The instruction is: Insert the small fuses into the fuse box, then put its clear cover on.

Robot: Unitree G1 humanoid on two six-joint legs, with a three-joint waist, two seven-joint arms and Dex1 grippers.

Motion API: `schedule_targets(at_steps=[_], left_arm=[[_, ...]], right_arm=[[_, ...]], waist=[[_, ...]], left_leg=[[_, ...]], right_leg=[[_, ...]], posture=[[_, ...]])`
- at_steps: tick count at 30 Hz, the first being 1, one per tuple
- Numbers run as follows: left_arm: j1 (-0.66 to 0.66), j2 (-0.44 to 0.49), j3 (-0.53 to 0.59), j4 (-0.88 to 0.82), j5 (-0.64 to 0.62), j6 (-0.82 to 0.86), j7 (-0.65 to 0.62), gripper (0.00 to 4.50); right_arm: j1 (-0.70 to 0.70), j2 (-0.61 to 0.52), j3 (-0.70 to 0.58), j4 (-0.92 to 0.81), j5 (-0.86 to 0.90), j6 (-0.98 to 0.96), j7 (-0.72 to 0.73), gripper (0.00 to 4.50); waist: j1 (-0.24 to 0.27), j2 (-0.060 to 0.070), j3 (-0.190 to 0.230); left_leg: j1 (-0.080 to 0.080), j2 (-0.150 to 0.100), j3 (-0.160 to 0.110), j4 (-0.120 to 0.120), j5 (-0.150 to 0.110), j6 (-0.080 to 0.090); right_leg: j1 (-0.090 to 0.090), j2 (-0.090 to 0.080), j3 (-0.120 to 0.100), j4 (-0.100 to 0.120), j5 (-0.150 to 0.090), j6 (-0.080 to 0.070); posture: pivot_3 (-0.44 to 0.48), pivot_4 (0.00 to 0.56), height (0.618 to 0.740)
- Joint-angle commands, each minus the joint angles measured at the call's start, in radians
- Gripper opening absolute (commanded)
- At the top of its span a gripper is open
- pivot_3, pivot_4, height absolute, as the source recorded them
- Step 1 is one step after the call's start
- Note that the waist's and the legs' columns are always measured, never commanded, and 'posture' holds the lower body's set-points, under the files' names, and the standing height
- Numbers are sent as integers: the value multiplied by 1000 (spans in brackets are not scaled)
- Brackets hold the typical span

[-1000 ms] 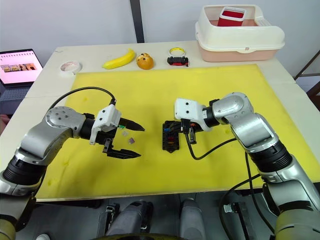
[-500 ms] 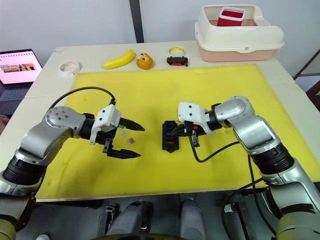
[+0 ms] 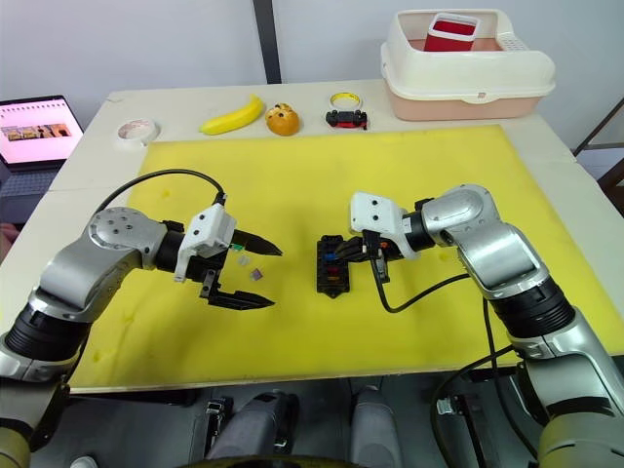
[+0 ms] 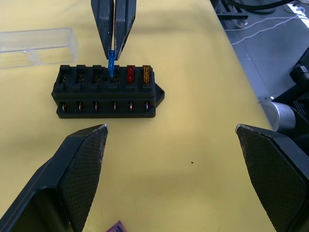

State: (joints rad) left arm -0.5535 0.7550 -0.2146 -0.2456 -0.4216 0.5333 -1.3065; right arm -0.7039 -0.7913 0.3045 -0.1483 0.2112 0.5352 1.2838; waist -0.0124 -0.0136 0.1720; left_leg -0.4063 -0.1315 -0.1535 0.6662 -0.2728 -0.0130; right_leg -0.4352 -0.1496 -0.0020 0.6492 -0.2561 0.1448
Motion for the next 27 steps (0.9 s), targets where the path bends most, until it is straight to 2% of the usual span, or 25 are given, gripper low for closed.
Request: schedule_targets(at_steps=[1,27], left_arm=[[-7,13,3,-13,10,-22,-7,4465],[-3,13,2,-20,12,-20,-6,4465]], right_arm=[[-2,2,-16,2,-2,-26,-3,0],[14,23,-8,23,-6,-48,6,0]], waist=[[0,0,0],[0,0,0]], left_leg=[[0,0,0,0,0,0],[0,0,0,0,0,0]], right_leg=[[0,0,0,0,0,0],[0,0,0,0,0,0]], posture=[[0,150,740],[0,150,740]])
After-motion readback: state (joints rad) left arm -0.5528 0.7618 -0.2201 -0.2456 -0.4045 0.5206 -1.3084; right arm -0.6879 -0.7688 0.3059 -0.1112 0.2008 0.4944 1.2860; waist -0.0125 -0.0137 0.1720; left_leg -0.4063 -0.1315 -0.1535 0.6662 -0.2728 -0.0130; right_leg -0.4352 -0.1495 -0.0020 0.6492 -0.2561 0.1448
